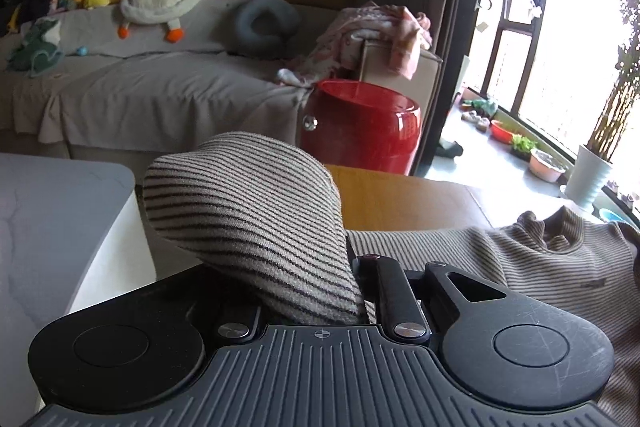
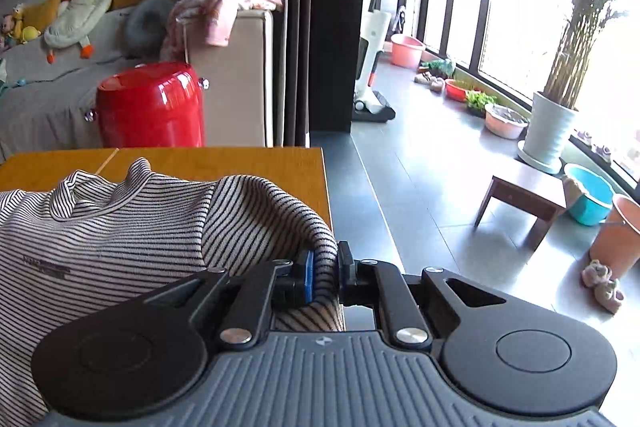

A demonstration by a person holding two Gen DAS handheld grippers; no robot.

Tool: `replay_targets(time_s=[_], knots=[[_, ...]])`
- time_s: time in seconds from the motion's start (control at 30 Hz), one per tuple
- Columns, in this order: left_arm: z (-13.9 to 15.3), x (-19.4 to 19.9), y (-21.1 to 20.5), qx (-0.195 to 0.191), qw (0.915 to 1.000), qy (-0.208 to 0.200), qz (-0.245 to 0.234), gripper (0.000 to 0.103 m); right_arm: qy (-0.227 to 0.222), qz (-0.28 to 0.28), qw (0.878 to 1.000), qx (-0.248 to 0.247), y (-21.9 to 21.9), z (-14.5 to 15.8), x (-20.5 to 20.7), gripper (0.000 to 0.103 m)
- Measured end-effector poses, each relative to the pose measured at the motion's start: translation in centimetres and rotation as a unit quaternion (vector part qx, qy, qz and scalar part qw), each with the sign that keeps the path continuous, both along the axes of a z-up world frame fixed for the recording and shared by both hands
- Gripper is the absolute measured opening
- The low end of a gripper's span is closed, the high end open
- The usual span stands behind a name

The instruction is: Fold clothes

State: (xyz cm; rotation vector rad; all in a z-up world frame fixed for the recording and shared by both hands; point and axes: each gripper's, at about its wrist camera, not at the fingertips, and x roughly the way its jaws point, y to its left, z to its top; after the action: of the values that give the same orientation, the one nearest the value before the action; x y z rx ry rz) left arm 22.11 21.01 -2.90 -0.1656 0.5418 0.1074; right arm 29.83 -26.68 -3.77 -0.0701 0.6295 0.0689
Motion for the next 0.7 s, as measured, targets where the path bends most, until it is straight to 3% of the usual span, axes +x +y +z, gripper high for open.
replay_targets(time_s=[0.23,0.4,0.47,0.57,0.7], knots=[[-0.8,1.8,0.1,0.006,0.9998,0.016,0.011,0.018,0.016,-0.005,1.000,0.015,-1.4,-1.2,0.2,0.015],[-0.5,1.4,-0.7,0.015,0.9997,0.014,-0.016,0.023,-0.014,0.008,1.000,0.008,-0.5,1.2,-1.5,0.021],[-0.2,0.9,-1.2,0.019,0.9994,0.009,-0.028,0.032,-0.042,0.015,0.999,0.001,0.4,2.6,-2.0,0.022],[0.0,0.7,-1.6,0.005,0.9995,0.010,-0.031,0.041,-0.072,0.057,0.996,0.015,2.5,5.1,-2.4,0.022],[0.0,0.3,-1.9,-0.016,0.9993,0.013,-0.030,0.044,-0.060,0.129,0.988,0.058,5.6,6.8,-2.0,0.022]])
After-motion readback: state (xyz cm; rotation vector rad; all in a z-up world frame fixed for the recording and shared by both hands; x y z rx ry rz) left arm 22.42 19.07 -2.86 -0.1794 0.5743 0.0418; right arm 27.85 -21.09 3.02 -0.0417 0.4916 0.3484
